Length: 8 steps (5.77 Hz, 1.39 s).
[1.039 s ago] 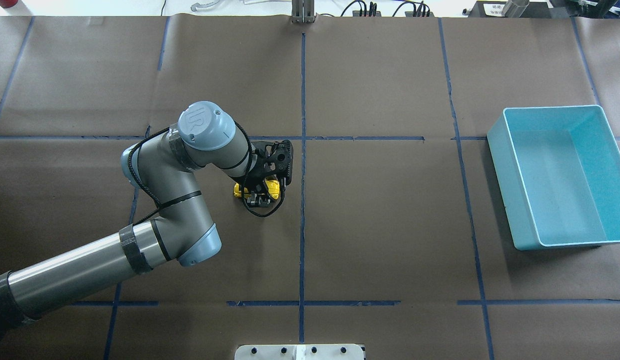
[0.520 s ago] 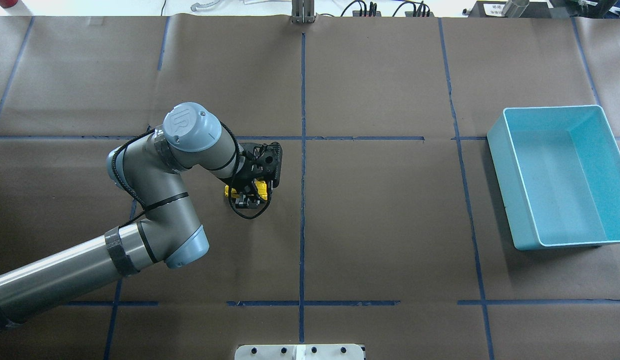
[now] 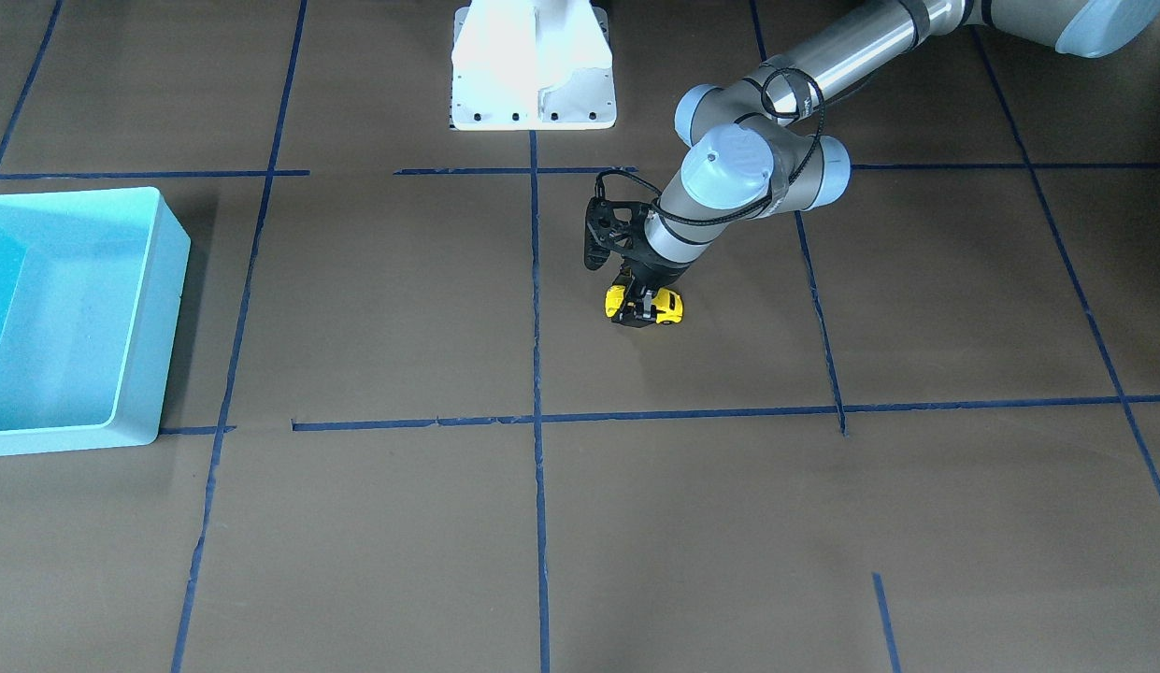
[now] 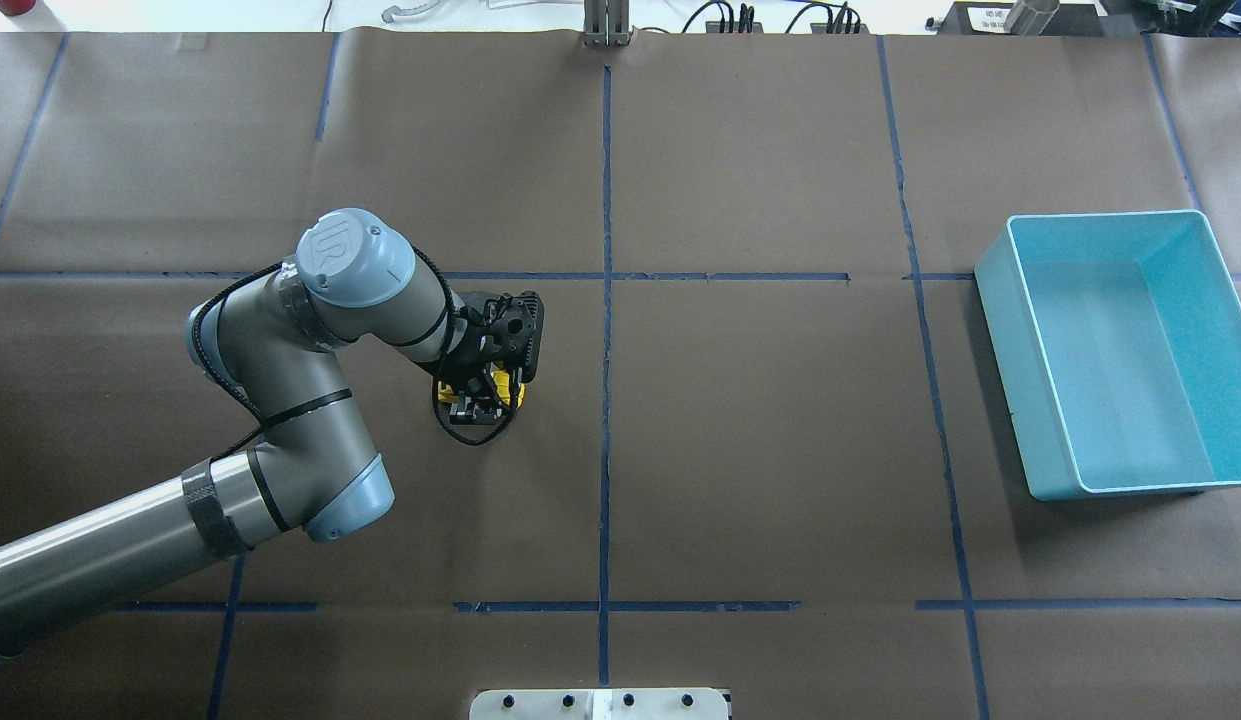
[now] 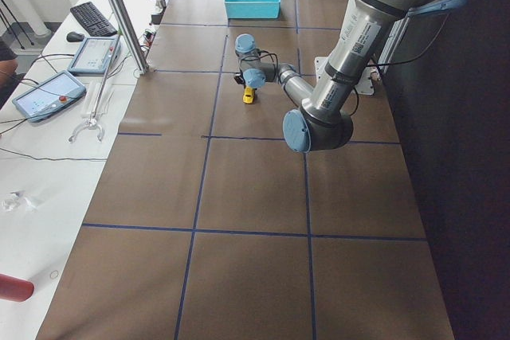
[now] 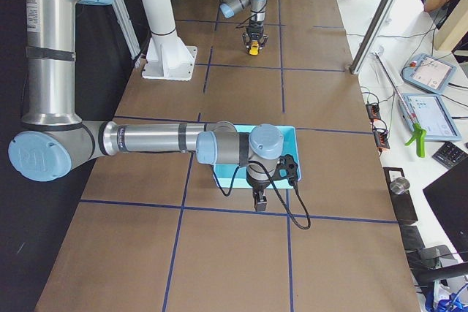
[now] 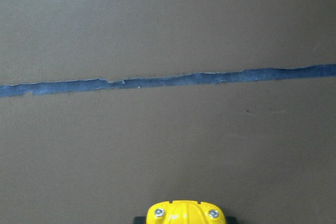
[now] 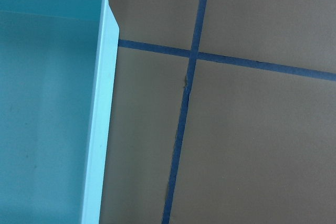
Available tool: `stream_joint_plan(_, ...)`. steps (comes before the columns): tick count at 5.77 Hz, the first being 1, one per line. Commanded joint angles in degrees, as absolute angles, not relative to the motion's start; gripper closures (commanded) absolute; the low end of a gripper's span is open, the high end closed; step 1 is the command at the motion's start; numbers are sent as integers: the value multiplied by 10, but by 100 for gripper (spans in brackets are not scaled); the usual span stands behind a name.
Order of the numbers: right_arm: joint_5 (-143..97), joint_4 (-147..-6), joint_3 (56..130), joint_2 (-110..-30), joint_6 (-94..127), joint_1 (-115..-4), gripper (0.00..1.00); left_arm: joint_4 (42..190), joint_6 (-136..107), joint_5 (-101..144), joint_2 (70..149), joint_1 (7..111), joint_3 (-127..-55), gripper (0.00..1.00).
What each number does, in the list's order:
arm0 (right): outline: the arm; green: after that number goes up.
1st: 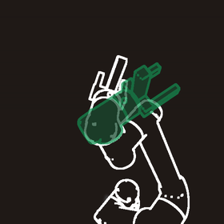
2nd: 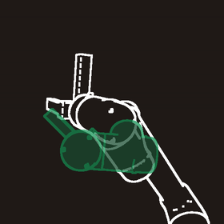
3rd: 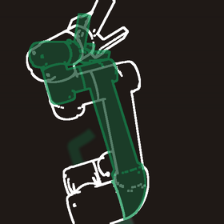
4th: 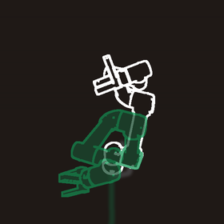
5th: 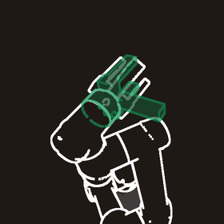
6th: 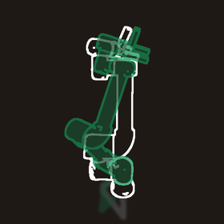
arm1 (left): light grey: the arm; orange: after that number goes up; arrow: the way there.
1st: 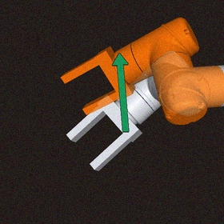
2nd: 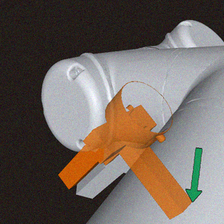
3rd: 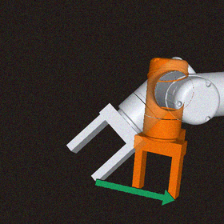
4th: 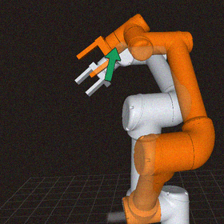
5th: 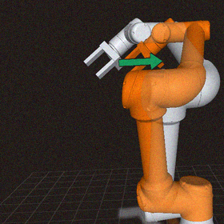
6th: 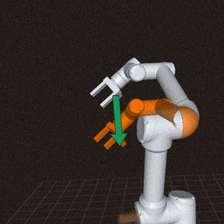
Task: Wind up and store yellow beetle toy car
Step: 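Keep dragging the car backward with the left gripper to wind it, then release the car from the left gripper so it rolls toward the blue bin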
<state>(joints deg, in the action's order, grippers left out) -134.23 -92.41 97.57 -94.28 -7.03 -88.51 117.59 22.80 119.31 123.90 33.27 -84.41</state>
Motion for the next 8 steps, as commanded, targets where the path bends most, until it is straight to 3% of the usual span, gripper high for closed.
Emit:
stream_joint_plan(1,-1342,-924,976,-942,-69,-885,0,1178,239,1196,1232,337,-848,100)
stream_joint_plan(3,-1341,-924,976,-942,-69,-885,0,1179,242,1196,1229,338,-848,100)
stream_joint_plan(4,-1341,-924,976,-942,-69,-885,0,1179,244,1196,1229,338,-848,94)
stream_joint_plan(5,-1341,-924,975,-942,-69,-885,0,1185,263,1195,1229,338,-845,1)
stream_joint_plan(8,-1341,-924,975,-941,-69,-885,0,1183,265,1194,1229,339,-841,0)
